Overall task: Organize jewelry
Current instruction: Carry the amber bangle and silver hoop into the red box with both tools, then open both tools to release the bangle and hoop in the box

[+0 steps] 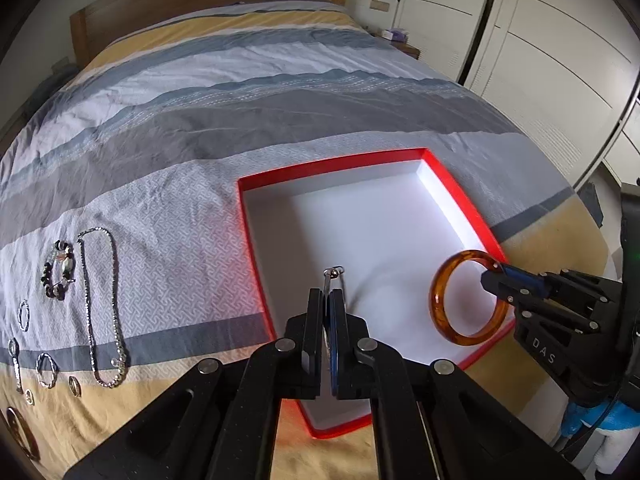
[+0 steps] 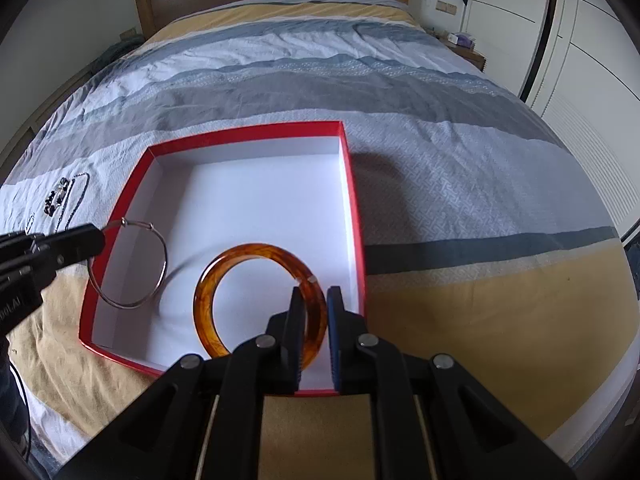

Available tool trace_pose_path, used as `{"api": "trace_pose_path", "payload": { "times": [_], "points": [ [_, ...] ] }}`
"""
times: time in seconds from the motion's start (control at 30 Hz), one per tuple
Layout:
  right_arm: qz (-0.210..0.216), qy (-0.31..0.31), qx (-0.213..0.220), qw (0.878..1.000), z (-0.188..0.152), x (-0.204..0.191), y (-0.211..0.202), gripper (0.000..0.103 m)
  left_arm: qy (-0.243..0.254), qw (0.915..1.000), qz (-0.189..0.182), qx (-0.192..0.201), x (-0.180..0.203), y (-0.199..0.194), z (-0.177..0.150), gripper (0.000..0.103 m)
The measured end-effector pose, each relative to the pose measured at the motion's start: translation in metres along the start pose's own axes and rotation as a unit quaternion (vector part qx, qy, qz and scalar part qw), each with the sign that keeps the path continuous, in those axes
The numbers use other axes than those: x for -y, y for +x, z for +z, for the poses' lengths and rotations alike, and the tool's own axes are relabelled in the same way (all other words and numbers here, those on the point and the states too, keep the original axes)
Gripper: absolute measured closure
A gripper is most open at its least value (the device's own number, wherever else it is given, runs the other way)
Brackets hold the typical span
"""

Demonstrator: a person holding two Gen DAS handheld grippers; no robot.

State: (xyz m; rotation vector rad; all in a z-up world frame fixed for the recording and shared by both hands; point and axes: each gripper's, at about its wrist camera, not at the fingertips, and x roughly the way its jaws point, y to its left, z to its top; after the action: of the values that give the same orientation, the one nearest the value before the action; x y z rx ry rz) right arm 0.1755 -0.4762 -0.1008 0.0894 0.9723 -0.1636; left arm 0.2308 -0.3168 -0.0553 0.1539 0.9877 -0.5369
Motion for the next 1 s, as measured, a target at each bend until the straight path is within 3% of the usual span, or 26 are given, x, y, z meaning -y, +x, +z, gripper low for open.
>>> {"api": "trace_pose_path", "payload": {
  "times": [0.3,0.67,1.0],
  "points": [
    [-0.007,-0.016,-0.013,1.000,-0.002,-0.009,0.009,0.093,-0.023,0.9996,0.000,-0.017,-0.011,0.010,-0.010,0.100],
    [-0.034,-0.041,-0.045,0.998,-0.007,-0.013,0.030,0.093,-0.005,0.9983,0.009,-0.057,0.007,0.041,-0.026,0.099],
    [-0.046,-0.057,-0.051,0.996,-0.006,-0.017,0.033,0.092,0.002,0.9975,0.021,-0.067,0.010,0.051,-0.024,0.097]
  ]
}}
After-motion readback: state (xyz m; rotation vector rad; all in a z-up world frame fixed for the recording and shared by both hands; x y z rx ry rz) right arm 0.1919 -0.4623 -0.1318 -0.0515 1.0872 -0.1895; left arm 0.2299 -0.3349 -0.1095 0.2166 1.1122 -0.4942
